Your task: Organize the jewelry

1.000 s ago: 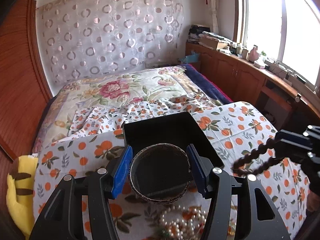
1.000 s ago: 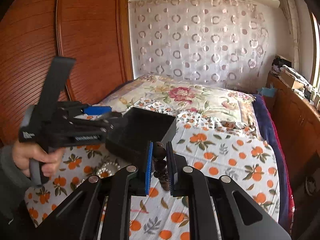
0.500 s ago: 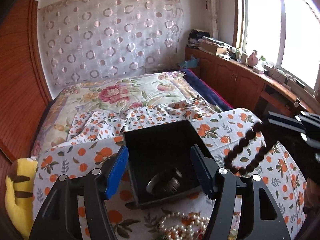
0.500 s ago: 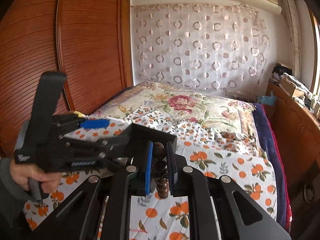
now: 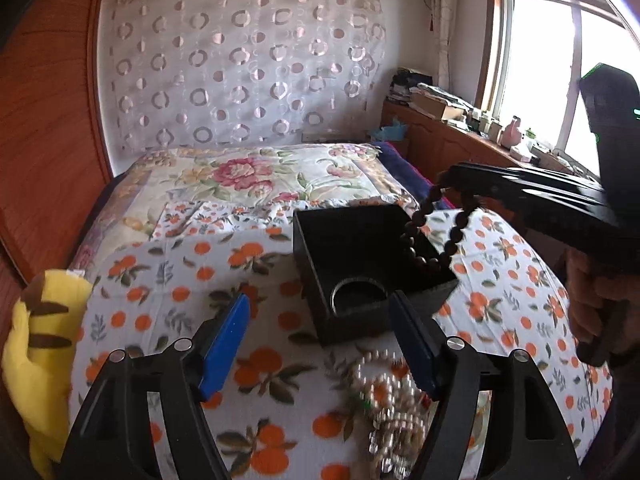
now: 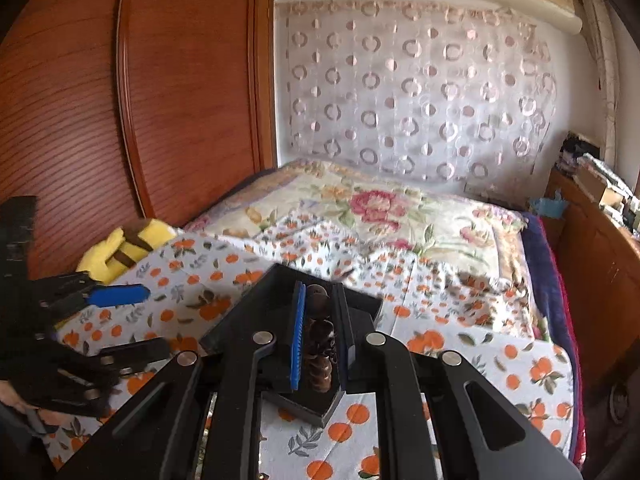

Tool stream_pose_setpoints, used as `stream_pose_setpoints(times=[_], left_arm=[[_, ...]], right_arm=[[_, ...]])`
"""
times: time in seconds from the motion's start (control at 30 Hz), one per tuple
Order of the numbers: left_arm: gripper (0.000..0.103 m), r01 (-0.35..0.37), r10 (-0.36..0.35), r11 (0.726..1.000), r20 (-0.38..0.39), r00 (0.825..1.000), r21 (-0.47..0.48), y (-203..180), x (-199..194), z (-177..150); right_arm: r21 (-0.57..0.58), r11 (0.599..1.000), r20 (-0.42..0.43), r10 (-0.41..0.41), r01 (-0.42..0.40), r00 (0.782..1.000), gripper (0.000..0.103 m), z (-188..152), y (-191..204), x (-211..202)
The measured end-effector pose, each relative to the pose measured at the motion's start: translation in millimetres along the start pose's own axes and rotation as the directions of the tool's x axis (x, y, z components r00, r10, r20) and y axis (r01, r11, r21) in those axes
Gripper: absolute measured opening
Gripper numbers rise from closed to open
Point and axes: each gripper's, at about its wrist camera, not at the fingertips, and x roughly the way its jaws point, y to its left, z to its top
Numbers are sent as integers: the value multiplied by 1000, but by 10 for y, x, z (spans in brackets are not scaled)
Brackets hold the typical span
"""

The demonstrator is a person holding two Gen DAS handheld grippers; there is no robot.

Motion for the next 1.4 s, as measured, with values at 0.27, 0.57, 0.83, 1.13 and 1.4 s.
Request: stream_pose_setpoints(times=[0.27, 0.57, 0.83, 1.13, 1.4], left_arm=[[79, -1, 1, 1000, -12, 1000, 21, -37, -73, -358], [89, 3, -2, 999, -40, 999, 37, -107, -96, -601], [90, -17, 20, 999, -76, 997, 31, -72, -37, -755], [90, -54, 54, 998, 0, 999, 30, -93, -157, -770], [90, -78, 73, 995, 73, 995, 66, -194, -301, -782]], right_arm=[[9, 1000, -54, -11, 11, 998, 35, -263, 60, 119], [14, 999, -97, 41, -40, 994, 35, -708, 200, -104], [23, 992, -191, 127, -125, 973, 35, -1015, 399, 20], [-1, 985, -257, 166, -172, 952, 35, -1148, 600, 150], [23, 984, -273, 175, -176, 946, 35, -1129, 557, 259]])
